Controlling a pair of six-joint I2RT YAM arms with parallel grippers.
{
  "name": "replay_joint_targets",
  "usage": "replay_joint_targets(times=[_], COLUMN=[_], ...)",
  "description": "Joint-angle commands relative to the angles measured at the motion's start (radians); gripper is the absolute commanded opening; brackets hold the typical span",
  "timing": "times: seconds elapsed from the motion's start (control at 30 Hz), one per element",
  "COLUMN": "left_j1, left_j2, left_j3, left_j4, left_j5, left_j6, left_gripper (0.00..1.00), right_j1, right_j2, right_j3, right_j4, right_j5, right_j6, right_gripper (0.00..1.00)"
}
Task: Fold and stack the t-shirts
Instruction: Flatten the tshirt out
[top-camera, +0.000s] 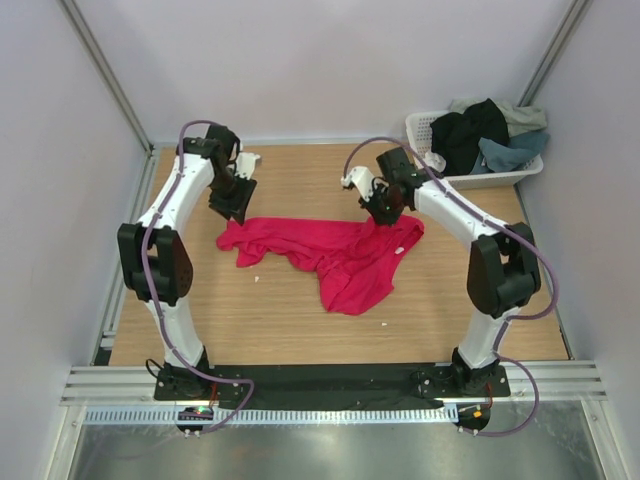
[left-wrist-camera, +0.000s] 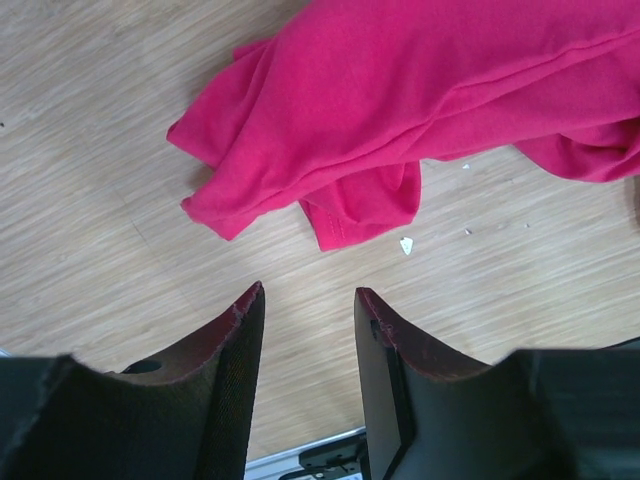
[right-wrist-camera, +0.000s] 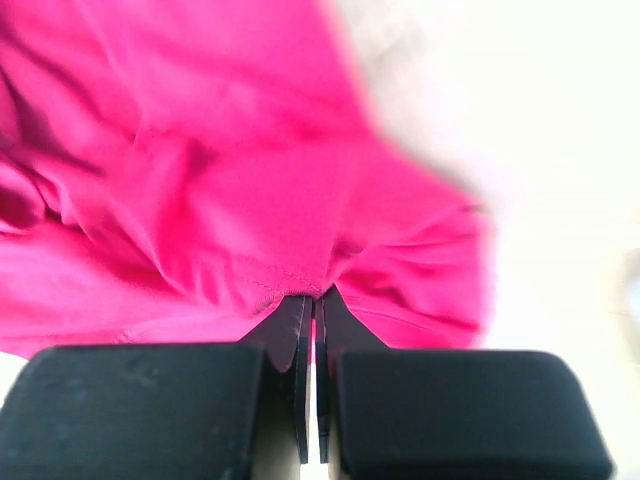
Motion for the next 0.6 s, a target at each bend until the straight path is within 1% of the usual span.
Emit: replay_joint_targets(times=[0.0,0.1,0.27,0.37,0.47,0.57], left_j1=[0.007,0.021,0.047,0.081,0.099,0.099], left_j2=[0.042,0.069,0.102,0.104,0.131,0.174], left_j3=[0.016,0.024,-0.053,-0.096,-0.087,-0.084], left_j4=[0.047,0.088,0.206,0.264,0.262,0.265], left_j5=[-0.016,-0.014,0.004,0.009,0.009,0.007], left_j6=[0.025,0.022,-0.004,-0.037,-0.062,-0.059], left_gripper=[0.43,0.44,0.45,0.45,0.45,0.45], right_j1=[-0.004,-0.003,0.000,0.000,-0.001,0.000], right_j2=[-0.125,-0.124,-0.068,-0.016,0.024,0.048], right_j3=[0.102,0.153,0.225,0.268,0.314,0.311], right_j4=[0.001,-0.021,-0.037,-0.032,-0.052,-0.042], right_j5=[0.019,0.045,0.072,0.100,0.097,0.082], right_j6=[0.003,0.004,0.021,0.017,0.014,0.004], right_gripper=[0.01,0.01,0.01,0.01,0.01,0.01])
